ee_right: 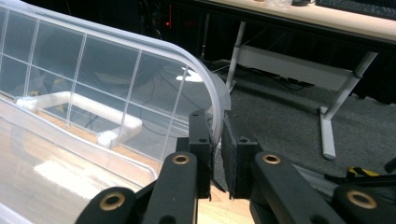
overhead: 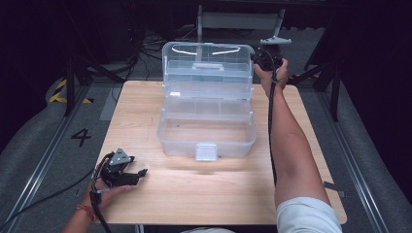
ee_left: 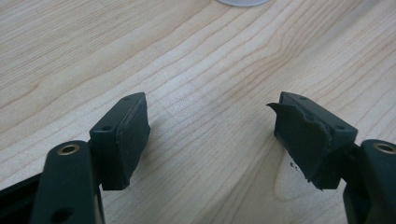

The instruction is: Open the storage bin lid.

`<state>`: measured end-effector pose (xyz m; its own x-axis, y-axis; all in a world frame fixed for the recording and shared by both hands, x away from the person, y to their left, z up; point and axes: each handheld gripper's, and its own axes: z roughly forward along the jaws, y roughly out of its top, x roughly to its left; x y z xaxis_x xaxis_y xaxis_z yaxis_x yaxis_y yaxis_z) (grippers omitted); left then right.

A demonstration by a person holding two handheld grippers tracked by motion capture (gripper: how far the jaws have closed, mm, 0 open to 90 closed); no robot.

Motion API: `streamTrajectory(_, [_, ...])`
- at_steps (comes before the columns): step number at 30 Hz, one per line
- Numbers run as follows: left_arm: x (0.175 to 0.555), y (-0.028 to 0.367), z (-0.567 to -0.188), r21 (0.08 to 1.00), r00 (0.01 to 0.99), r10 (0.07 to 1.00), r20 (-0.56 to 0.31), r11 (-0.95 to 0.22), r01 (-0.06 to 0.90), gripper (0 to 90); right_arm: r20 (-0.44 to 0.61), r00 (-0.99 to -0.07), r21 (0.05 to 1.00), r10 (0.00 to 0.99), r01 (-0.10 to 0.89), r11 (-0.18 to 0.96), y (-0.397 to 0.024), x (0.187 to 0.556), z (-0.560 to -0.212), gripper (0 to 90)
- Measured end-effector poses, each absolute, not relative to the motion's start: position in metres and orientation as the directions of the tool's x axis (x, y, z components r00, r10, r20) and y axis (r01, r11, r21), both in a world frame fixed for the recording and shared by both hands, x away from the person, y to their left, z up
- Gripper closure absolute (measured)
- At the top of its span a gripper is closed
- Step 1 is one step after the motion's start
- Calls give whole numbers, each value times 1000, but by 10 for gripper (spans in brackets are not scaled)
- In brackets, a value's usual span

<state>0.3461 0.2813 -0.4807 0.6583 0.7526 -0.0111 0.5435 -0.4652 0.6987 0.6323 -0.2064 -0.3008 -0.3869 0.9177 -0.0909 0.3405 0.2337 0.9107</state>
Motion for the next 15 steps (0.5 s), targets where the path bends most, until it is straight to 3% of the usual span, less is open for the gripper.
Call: streamTrajectory(15, [346,281,-481,696,659,752,-11,-467,545,267,-106,-384,902,917,351,251,-204,645,-309,827])
